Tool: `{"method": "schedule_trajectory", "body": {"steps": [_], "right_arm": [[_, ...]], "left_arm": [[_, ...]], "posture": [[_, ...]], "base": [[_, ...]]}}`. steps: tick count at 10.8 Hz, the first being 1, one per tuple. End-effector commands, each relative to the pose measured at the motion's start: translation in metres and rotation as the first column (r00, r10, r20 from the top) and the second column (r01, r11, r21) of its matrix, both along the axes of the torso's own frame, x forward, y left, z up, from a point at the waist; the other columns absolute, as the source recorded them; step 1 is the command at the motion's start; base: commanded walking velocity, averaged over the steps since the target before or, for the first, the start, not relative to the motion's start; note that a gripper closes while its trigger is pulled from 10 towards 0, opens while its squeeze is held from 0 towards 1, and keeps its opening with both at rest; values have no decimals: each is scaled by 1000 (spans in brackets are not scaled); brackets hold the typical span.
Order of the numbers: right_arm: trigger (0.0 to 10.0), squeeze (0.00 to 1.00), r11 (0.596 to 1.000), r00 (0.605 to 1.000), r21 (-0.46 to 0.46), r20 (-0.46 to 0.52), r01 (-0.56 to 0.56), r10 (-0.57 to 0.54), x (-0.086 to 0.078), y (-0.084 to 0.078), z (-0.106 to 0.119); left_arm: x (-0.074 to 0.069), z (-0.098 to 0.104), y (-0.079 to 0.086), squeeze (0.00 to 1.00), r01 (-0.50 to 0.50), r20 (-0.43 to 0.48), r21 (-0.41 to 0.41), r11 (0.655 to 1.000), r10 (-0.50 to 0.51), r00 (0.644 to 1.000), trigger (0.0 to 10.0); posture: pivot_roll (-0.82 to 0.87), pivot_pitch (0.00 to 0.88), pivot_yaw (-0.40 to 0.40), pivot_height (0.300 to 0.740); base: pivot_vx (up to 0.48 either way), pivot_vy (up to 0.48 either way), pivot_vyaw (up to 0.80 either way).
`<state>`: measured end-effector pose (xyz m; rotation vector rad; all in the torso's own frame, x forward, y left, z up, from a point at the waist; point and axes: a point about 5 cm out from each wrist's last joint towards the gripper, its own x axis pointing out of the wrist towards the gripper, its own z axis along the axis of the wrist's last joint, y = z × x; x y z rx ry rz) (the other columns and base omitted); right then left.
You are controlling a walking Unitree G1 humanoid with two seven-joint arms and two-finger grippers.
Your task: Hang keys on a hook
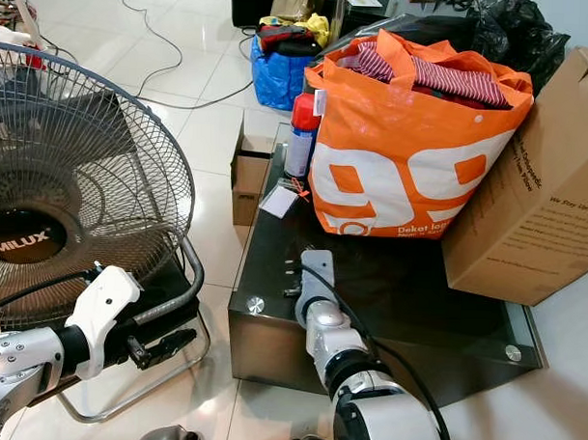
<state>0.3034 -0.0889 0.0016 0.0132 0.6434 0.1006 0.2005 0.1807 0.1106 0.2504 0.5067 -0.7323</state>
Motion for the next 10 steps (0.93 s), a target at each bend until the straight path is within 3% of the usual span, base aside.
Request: {"method": "schedule_trajectory", "body": {"steps": [1,2,5,6,9,10], "right_arm": [[10000,0,1000,1000,-15,12,25,-25,4,-5,3],[10000,1000,999,999,-3,11,44,-44,3,-8,2],[10000,1000,998,998,-29,-2,57,-57,1,-9,0],[10000,0,998,999,-46,-23,44,-45,-1,-8,-3],[9843,0,995,997,-85,-53,52,-56,-6,-11,-8],[6863,0,995,996,-83,-58,59,-64,-7,-11,-9]], "left_arm": [[-1,3,-2,353,13,8,6,1000,-13,1000,10000],[-1,3,-2,349,15,7,6,1000,-15,1000,10000],[0,5,-5,353,20,5,-6,1000,-20,1000,10000],[0,5,-5,349,23,3,-7,1000,-23,1000,10000],[0,5,-6,353,27,4,-10,1000,-27,1000,10000],[0,6,-6,353,28,4,-10,1000,-28,1000,10000]], "posture": [[128,101,-81,740],[127,101,-80,740],[129,103,-79,740],[129,103,-79,740],[129,104,-79,740],[129,104,-78,740]], "base": [[0,0,0],[0,0,0],[0,0,0],[0,0,0],[0,0,0],[0,0,0]]}}
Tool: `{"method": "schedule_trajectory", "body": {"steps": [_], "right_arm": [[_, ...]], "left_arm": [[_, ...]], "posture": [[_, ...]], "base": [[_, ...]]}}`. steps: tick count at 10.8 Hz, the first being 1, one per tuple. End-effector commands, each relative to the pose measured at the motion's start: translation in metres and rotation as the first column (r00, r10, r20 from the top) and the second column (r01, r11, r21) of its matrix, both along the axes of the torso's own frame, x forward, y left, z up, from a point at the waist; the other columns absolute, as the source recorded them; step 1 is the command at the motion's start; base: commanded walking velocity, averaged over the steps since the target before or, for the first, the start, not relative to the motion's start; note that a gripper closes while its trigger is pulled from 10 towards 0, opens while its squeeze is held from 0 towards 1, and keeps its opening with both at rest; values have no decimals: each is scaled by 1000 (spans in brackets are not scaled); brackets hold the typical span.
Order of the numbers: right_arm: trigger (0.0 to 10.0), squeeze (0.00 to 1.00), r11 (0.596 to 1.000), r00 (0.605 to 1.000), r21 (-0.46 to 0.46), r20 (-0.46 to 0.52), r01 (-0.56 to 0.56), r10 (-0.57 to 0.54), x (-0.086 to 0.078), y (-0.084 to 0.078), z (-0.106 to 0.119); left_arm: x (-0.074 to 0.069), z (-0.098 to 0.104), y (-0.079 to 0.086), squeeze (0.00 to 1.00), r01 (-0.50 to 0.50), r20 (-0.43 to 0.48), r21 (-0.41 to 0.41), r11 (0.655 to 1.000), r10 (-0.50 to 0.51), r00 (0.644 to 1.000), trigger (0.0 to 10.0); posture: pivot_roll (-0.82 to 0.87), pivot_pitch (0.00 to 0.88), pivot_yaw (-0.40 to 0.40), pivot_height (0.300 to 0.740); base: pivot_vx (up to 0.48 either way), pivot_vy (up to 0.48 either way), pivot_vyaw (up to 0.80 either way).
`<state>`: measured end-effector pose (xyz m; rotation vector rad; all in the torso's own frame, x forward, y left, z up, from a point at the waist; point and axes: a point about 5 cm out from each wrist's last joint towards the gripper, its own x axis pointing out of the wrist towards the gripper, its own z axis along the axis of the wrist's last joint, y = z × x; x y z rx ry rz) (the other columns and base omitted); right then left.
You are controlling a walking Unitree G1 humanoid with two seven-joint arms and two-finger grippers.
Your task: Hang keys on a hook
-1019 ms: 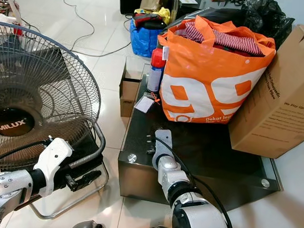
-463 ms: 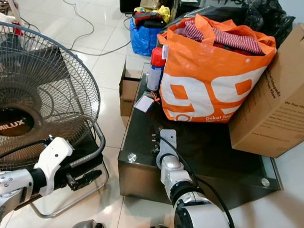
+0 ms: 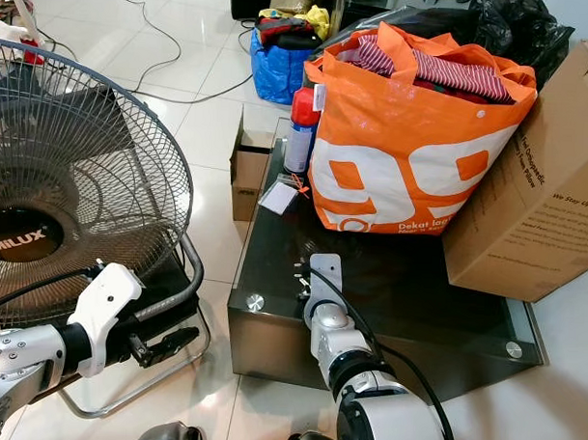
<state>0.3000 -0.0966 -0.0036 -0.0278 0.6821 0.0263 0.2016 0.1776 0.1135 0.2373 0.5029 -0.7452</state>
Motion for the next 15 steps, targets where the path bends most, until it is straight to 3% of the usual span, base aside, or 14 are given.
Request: {"method": "schedule_trajectory", "body": {"steps": [1,3,10,14,15], "right_arm": [[902,0,1000,999,12,-25,24,-24,-4,-3,-4],[0,0,998,999,42,-23,45,-44,-3,-3,-4],[0,0,995,996,52,-44,81,-79,-8,0,-8],[0,0,993,994,54,-50,104,-102,-10,-7,-11],[0,0,993,996,88,-64,74,-69,-12,-8,-13]], "left_arm": [[0,3,-4,349,19,7,5,1000,-19,1000,10000],[-1,4,-3,353,18,7,6,1000,-18,1000,10000],[-5,6,1,353,20,-6,18,1000,-19,1000,10000],[-4,6,-1,353,23,-8,16,1000,-23,1000,10000],[-5,7,-1,357,23,-7,16,1000,-23,1000,10000]], "posture": [[130,103,-78,740],[134,107,-78,740],[155,127,-65,740],[152,125,-64,740],[155,127,-67,740]], "base": [[0,0,0],[0,0,0],[0,0,0],[0,0,0],[0,0,0]]}}
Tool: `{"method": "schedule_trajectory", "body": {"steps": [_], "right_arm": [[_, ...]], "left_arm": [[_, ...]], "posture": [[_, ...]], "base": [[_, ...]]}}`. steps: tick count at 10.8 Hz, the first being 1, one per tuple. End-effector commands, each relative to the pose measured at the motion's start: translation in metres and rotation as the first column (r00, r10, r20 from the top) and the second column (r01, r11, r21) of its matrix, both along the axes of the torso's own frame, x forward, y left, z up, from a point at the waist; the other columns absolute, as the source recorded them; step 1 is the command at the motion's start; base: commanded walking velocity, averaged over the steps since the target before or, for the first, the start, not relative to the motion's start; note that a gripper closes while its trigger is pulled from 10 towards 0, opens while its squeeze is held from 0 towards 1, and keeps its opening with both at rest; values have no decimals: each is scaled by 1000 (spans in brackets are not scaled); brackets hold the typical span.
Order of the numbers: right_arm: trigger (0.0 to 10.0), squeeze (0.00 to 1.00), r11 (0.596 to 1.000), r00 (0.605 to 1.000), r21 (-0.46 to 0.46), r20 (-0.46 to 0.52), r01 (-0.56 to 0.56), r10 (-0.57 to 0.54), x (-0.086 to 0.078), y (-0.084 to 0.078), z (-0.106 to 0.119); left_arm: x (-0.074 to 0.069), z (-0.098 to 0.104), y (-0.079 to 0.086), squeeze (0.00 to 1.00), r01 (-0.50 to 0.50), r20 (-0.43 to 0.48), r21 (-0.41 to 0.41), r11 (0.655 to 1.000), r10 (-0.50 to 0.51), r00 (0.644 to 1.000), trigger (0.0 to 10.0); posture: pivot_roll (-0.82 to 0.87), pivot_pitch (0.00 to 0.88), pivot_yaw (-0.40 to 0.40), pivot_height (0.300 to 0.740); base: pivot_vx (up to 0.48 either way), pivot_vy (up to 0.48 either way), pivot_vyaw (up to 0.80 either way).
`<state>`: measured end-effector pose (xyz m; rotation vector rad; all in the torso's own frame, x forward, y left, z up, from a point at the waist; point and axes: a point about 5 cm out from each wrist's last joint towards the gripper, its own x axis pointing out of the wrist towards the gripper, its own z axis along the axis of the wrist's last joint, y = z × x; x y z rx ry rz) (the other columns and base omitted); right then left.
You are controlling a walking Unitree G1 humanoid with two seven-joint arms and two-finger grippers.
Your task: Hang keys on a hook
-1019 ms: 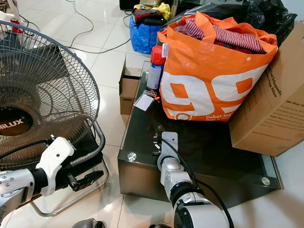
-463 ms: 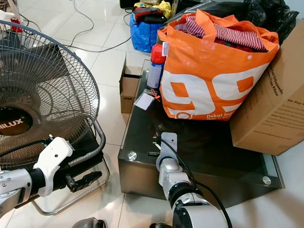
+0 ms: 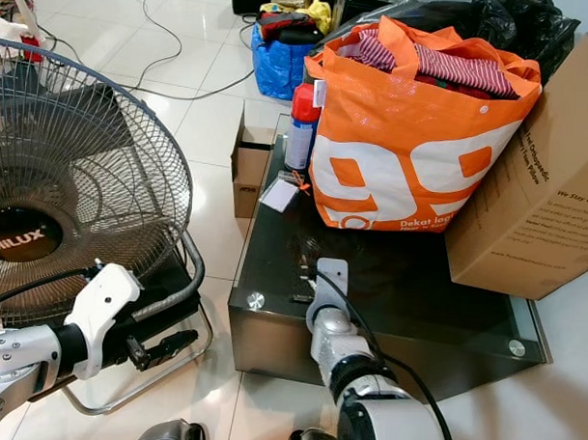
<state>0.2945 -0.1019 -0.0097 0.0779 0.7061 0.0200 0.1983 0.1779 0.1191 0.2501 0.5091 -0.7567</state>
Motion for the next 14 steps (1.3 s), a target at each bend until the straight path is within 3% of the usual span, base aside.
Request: {"method": "schedule_trajectory", "body": {"steps": [1,3,5,6,7,8,9,14], "right_arm": [[0,0,999,998,30,-60,-21,23,-11,-3,-11],[0,0,987,987,100,-90,-124,133,-20,-3,-18],[0,0,980,980,104,-84,-169,178,-23,-5,-20],[1608,0,983,982,90,-83,-162,169,-22,-5,-19],[10000,0,987,984,58,-80,-152,156,-20,-4,-18],[10000,737,989,987,47,-70,-143,146,-18,-4,-16],[10000,1000,990,988,39,-67,-135,138,-18,-4,-15],[10000,1000,999,999,-51,-39,-15,13,-10,-7,-9]], "left_arm": [[-2,1,-1,357,7,-3,4,1000,-7,1000,10000],[-2,1,-2,353,6,-4,2,1000,-6,1000,10000],[-1,1,-2,353,10,-4,2,1000,-10,1000,10000],[-1,1,-2,349,12,-4,3,1000,-12,1000,10000],[0,1,-2,353,12,-4,4,1000,-12,1000,10000],[0,1,-2,353,12,-4,5,1000,-12,1000,10000],[0,1,-2,349,11,-3,5,1000,-11,1000,10000],[0,1,-2,353,10,-1,4,1000,-10,1000,10000]], "posture": [[152,126,-69,740],[148,123,-68,740],[147,122,-63,740],[149,123,-61,740],[151,124,-62,740],[151,124,-62,740],[151,123,-64,740],[150,122,-65,740]], "base": [[0,0,0],[0,0,0],[0,0,0],[0,0,0],[0,0,0],[0,0,0],[0,0,0],[0,0,0]]}}
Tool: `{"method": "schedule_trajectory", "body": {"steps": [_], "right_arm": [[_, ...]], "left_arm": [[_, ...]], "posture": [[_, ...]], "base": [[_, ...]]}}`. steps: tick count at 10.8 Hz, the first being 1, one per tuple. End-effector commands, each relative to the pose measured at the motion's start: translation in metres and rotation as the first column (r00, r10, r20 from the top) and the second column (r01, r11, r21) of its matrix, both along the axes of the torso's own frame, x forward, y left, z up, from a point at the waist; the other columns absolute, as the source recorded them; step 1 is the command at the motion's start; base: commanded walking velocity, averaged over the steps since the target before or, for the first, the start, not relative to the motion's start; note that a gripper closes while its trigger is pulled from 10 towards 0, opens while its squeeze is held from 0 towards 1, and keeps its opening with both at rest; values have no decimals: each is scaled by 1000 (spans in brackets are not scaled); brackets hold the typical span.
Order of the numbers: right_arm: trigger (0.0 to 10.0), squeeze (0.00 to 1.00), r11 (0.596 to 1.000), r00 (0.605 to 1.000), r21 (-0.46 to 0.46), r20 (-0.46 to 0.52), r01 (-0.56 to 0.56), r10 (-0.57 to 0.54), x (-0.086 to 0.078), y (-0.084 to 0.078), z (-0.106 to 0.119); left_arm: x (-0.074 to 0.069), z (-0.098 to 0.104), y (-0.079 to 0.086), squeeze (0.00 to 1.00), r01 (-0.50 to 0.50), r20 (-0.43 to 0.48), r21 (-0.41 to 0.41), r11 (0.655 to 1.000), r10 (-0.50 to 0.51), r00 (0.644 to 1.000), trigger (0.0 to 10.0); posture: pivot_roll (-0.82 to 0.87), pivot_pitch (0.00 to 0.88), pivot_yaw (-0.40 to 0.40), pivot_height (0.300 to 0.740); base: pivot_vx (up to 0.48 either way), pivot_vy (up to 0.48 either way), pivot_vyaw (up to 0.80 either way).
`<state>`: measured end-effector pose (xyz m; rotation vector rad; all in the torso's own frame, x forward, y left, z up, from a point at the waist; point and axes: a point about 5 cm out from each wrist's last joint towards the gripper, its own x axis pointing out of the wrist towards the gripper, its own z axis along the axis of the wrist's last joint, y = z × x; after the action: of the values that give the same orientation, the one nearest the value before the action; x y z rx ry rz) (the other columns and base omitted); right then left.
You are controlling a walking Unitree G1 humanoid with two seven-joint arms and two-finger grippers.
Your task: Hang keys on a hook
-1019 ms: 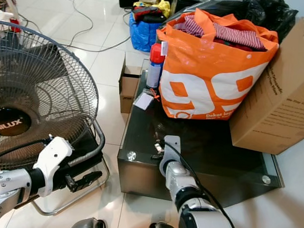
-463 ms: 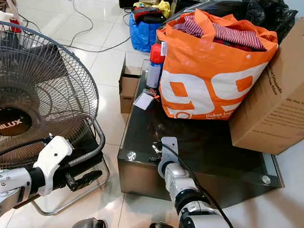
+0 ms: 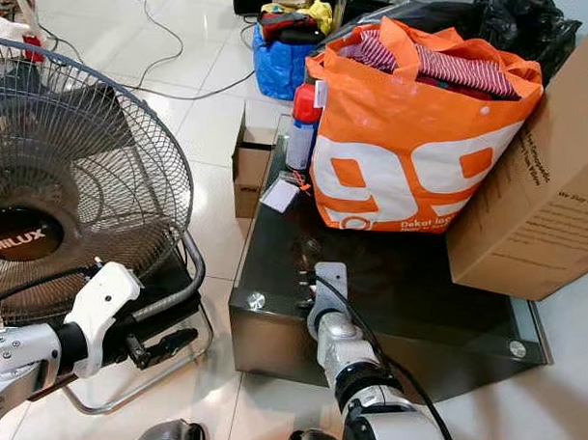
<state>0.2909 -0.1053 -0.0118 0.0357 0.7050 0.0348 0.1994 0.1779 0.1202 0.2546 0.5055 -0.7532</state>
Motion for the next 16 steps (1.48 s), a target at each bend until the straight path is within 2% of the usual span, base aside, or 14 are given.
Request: {"method": "schedule_trajectory", "body": {"steps": [1,2,4,5,7,11,13,14,15,16], "right_arm": [[10000,1000,999,999,-21,-36,30,-31,-5,-4,-5],[10000,1000,1000,1000,10,-27,15,-15,-2,3,-2],[10000,1000,998,998,4,-14,-68,68,1,11,3],[10000,1000,989,990,41,-16,-143,143,0,16,5],[10000,1000,974,977,70,-9,-213,214,0,16,8],[10000,1000,981,982,-38,-19,-190,190,5,-4,15],[10000,1000,987,987,0,10,-160,160,5,3,19],[10000,1000,989,994,101,17,-106,105,3,12,18],[10000,0,991,997,110,2,-75,76,1,15,15],[10000,0,994,998,93,-6,-56,57,-1,16,13]], "left_arm": [[-1,0,-2,353,12,-6,1,1000,-12,1000,10000],[-1,0,-2,357,12,-6,2,1000,-12,1000,10000],[0,0,-2,353,12,-4,1,1000,-12,1000,10000],[0,0,-2,357,12,-2,1,1000,-12,1000,10000],[1,0,-3,353,12,1,-1,1000,-12,1000,10000],[2,0,-5,353,16,3,-4,1000,-16,1000,10000],[2,0,-5,353,21,3,-3,1000,-21,1000,10000],[3,0,-5,357,23,4,-2,1000,-23,1000,10000],[3,1,-5,357,24,4,-2,1000,-24,1000,10000],[4,1,-5,353,24,4,-1,1000,-24,1000,10000]], "posture": [[150,122,-65,740],[151,120,-64,740],[150,116,-66,740],[147,110,-67,740],[145,106,-66,740],[142,102,-63,740],[141,100,-60,740],[143,100,-60,740],[144,102,-59,740],[146,105,-61,740]], "base": [[0,0,0],[0,0,0],[0,0,0],[0,0,0],[0,0,0],[0,0,0],[0,0,0],[0,0,0],[0,0,0],[0,0,0]]}}
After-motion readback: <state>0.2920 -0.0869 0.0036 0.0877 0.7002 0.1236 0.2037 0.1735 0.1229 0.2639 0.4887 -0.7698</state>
